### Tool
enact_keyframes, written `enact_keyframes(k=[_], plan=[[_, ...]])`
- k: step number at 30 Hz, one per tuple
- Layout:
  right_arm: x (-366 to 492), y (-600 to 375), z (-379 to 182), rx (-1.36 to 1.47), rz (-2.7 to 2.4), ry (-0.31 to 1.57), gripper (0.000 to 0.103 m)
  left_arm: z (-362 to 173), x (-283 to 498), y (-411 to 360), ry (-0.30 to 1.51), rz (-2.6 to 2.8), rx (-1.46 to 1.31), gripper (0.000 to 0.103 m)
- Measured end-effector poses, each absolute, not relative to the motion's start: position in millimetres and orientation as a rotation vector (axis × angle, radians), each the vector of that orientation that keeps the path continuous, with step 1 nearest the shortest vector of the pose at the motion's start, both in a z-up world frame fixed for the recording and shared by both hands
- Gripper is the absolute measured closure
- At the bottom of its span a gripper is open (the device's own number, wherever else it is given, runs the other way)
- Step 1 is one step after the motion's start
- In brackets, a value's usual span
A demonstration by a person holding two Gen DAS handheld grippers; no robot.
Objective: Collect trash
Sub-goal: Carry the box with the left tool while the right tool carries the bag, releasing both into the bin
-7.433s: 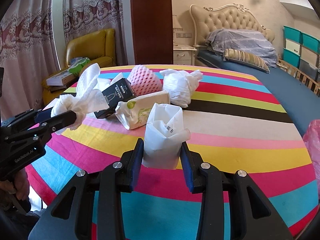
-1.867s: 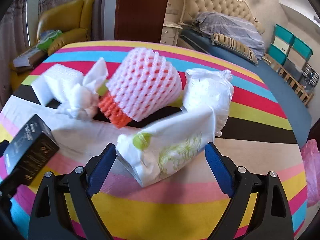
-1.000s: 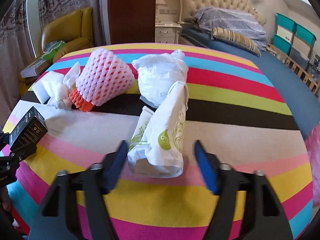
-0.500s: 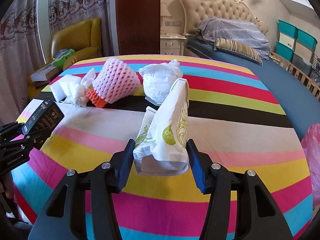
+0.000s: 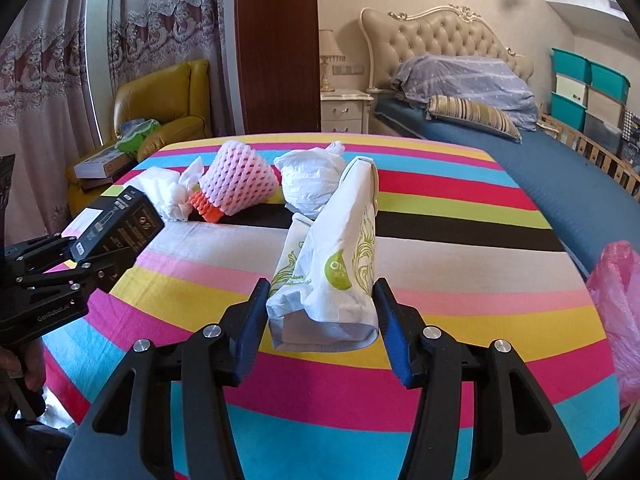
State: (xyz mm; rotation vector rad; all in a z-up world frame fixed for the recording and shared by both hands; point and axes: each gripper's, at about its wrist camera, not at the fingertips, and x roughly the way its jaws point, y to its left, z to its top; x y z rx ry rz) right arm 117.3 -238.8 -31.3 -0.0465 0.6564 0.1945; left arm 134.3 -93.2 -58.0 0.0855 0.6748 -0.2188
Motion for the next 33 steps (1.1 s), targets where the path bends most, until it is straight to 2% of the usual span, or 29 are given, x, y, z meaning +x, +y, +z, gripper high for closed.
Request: enact_keyframes(k=[17, 33], plan=[[85, -292, -15, -0.045, 0.108, 0.570, 0.053, -46, 137, -172, 0.573, -0.369, 0.127, 0.064], [52, -388, -6, -0.008, -0.088, 0.535, 0.053, -34, 141, -288, 0.516, -0.618, 0.191, 0.064]])
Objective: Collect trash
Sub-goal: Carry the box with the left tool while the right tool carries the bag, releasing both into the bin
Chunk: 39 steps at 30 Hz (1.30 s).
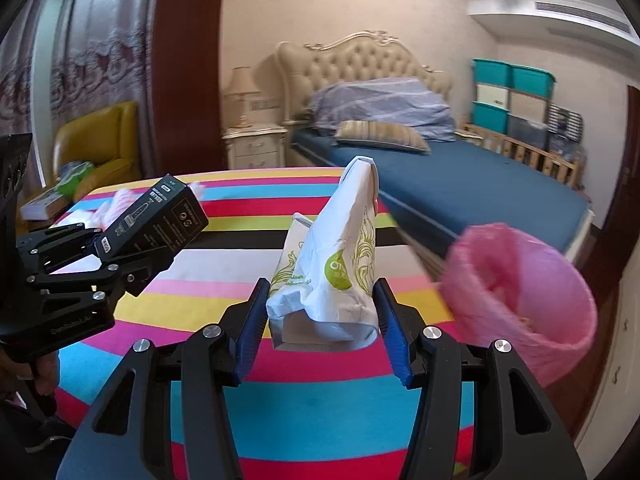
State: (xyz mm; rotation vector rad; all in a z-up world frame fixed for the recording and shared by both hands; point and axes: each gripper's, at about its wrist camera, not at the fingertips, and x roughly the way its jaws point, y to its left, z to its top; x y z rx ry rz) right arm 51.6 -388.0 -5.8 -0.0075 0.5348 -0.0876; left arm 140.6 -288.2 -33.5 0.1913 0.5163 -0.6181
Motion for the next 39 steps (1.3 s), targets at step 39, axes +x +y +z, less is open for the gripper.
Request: enact_keyframes(k=[39], plan=[[29, -654, -37, 0.123, -0.394, 0.519, 0.032, -36, 225, -633, 0.555, -0.987, 0.239, 0.033]])
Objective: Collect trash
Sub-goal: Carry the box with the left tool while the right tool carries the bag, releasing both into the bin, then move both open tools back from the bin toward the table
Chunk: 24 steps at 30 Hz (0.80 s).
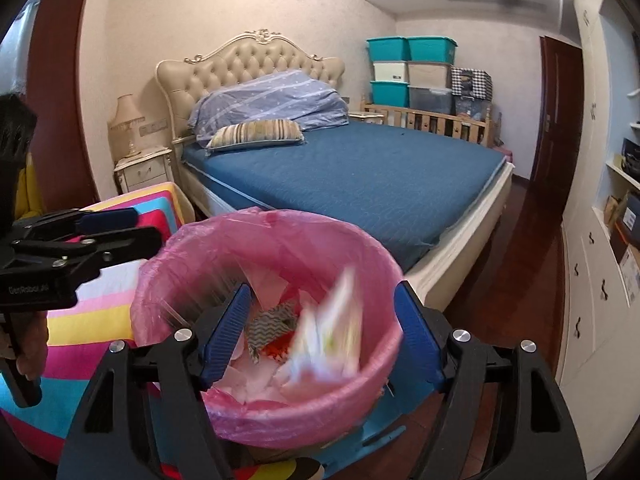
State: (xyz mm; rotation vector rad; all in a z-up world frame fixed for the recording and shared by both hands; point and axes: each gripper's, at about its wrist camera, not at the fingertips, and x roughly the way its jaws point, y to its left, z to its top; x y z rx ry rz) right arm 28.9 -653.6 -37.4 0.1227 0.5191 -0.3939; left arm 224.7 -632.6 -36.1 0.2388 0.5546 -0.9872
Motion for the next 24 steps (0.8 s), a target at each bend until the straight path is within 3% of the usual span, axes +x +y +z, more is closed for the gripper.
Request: enact_keyframes(k=[6, 9, 12, 24], plan=[[12, -641, -31, 0.132, -0.417, 0.511, 0.032, -38, 219, -598, 0.502, -0.870, 0.288, 0.013], [12, -630, -23, 0.118, -0.421, 0.521, 0.025, -40, 210, -574, 0.477, -0.818, 0.303, 0.005], [12, -606, -12, 0.100, -0.399, 0.508, 0.018, -39, 200, -549, 0.473, -0.786, 0.305, 0.005], [61, -498, -22, 0.063, -0.215, 0.573, 0.018, -52, 188, -380, 0.540, -0.646, 0.240, 0.005]])
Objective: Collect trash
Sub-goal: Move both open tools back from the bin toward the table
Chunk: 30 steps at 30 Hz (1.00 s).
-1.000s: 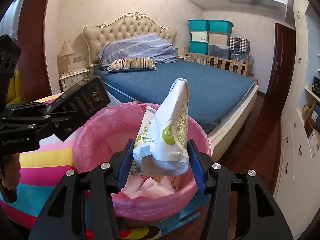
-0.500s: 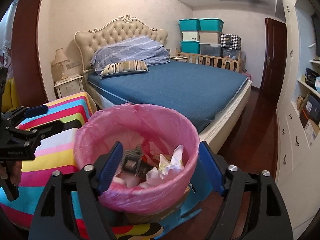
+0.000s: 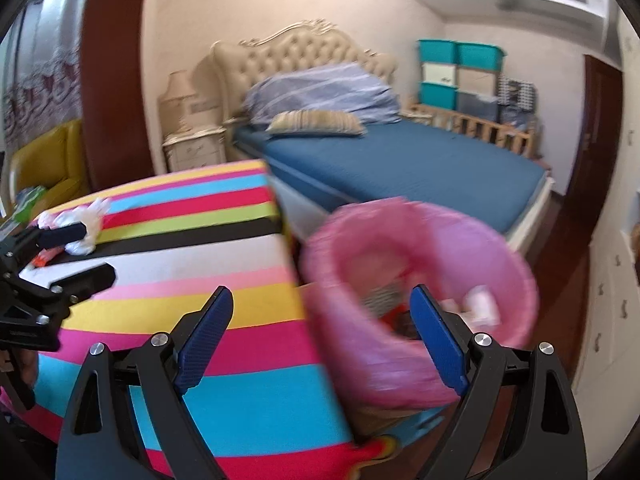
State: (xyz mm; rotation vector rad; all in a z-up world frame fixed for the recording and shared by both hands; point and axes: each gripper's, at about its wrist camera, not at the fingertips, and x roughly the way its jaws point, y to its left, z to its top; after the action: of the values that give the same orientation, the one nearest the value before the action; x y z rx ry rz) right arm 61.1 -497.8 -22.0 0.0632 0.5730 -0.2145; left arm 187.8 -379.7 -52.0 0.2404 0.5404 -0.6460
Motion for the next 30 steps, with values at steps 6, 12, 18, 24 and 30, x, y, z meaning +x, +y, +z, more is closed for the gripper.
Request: enact_keyframes(k=[6, 12, 18, 24, 30], plan=[[89, -438, -32, 0.042, -0.094, 0.613, 0.018, -54, 184, -286, 0.553, -0.509, 0.207, 0.005], [107, -381, -39, -0.003, -0.002, 0.641, 0.018, -56, 181, -204, 0.571, -0.363, 0.141, 0.005], [116, -333, -43, -0.040, 0.067, 0.678, 0.018, -56, 176, -139, 0.596, -0.254, 0.095, 0.005], [132, -279, -49, -0.082, 0.143, 0.714, 0.018, -57, 173, -80, 0.601, -0.085, 0.071, 0.005], [161, -235, -51, -0.155, 0.191, 0.755, 0.018, -54, 167, -34, 0.618, -0.009, 0.014, 0.005]])
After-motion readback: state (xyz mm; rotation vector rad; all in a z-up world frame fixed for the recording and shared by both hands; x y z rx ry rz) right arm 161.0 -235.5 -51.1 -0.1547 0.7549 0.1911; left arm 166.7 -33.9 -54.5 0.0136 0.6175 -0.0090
